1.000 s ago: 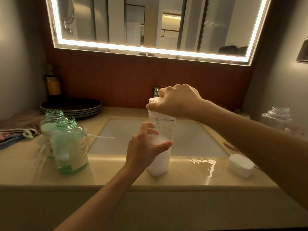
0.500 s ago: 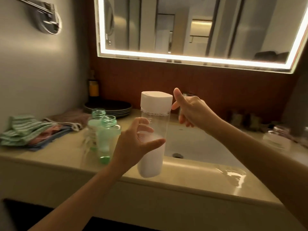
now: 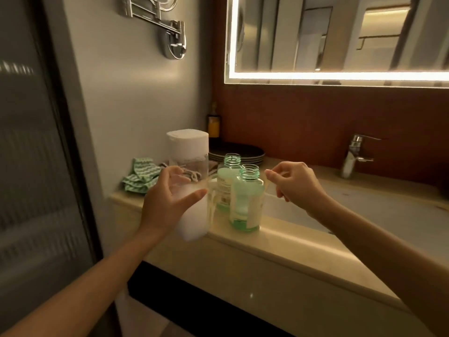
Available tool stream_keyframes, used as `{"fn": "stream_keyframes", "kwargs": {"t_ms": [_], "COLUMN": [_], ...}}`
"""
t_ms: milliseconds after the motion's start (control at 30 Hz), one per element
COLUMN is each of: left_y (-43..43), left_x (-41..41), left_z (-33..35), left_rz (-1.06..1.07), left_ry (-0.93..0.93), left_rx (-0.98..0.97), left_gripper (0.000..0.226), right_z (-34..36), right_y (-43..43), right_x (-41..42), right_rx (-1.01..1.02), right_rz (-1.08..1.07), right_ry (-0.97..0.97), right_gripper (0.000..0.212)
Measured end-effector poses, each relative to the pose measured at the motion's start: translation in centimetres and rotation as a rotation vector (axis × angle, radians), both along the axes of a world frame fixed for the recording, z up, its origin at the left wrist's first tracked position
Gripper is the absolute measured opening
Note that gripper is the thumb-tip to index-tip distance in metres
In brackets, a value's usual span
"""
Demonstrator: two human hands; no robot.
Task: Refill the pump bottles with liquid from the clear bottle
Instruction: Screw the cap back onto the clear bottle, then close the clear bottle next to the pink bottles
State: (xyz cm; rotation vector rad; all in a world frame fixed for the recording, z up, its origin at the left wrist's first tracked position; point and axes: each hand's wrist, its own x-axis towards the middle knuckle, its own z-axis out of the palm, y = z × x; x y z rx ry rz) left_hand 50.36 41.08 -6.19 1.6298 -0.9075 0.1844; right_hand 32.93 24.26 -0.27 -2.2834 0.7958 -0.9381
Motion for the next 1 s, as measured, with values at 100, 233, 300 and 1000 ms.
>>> {"fn": "stream_keyframes", "kwargs": {"t_ms": [100,233,300,1000], "left_y": [-1.3,-3.6,-4.6,-5.7], "left_x": [1.9,3.5,4.2,-2.5], "left_z": [-0.4,-0.7,-0.7,-1.9], "left_rz": [0.048,0.051,0.069,0.164], "left_ry": [0.022,0.040,0.016,-0.437], "left_rx": [0.015,-0.003,0.002,-0.375], "left_gripper": [0.080,0.083,0.078,0.039], "right_z": [-0.9,-2.0,-2.3,-1.8], "right_y": [-0.6,-1.3,-1.5,-1.7], "right_x": [0.5,0.5,0.5,-2.3], "right_rx": [0.030,0.137,0.142,0.156], "right_rz": [-0.032,-0.029,-0.020,-0.022], "right_ry": [0.030,0.035,0.046,0.119], "right_gripper": [0.022,0.020,0.019,0.015]}}
